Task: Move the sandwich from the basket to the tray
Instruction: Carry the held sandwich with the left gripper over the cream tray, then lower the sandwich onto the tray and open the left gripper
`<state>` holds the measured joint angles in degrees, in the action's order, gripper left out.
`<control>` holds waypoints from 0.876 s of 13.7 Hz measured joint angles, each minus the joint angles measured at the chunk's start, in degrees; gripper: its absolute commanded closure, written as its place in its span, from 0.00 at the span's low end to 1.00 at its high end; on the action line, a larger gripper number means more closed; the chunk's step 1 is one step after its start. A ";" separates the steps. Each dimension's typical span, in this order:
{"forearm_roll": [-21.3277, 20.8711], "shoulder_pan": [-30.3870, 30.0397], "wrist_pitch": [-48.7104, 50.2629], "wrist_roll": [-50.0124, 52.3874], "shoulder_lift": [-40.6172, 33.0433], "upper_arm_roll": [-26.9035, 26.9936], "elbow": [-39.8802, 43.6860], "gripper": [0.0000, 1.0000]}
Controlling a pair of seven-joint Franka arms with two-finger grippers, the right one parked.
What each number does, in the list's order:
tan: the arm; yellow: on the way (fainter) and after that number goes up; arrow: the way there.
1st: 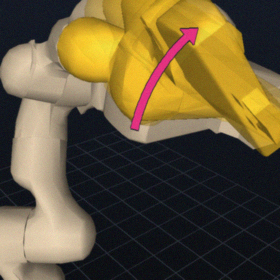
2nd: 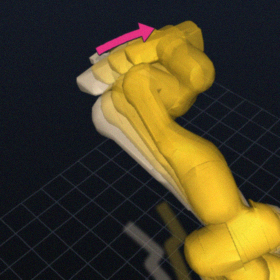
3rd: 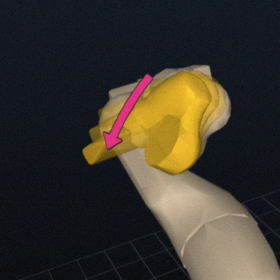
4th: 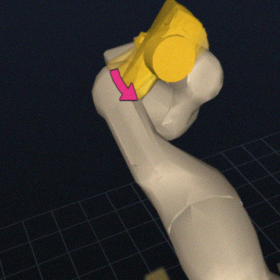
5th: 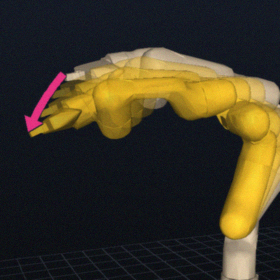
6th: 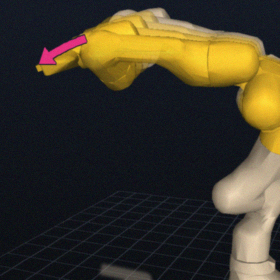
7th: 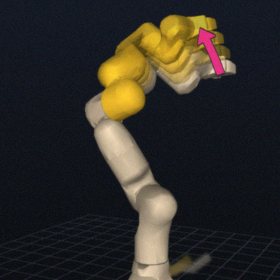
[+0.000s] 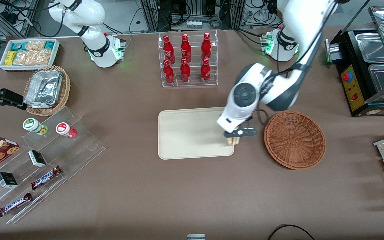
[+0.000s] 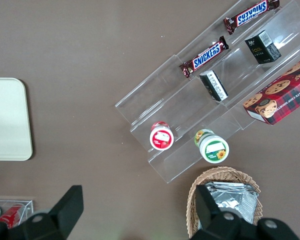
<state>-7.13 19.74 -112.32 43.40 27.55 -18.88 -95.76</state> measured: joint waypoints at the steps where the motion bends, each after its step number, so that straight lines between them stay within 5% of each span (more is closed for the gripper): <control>1: -0.70 1.74 -0.02 2.13 2.07 0.00 1.97 1.00; 12: -5.29 10.35 -0.02 12.52 14.48 0.14 15.06 1.00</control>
<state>-12.42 30.09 -112.35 55.92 42.02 -18.74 -80.71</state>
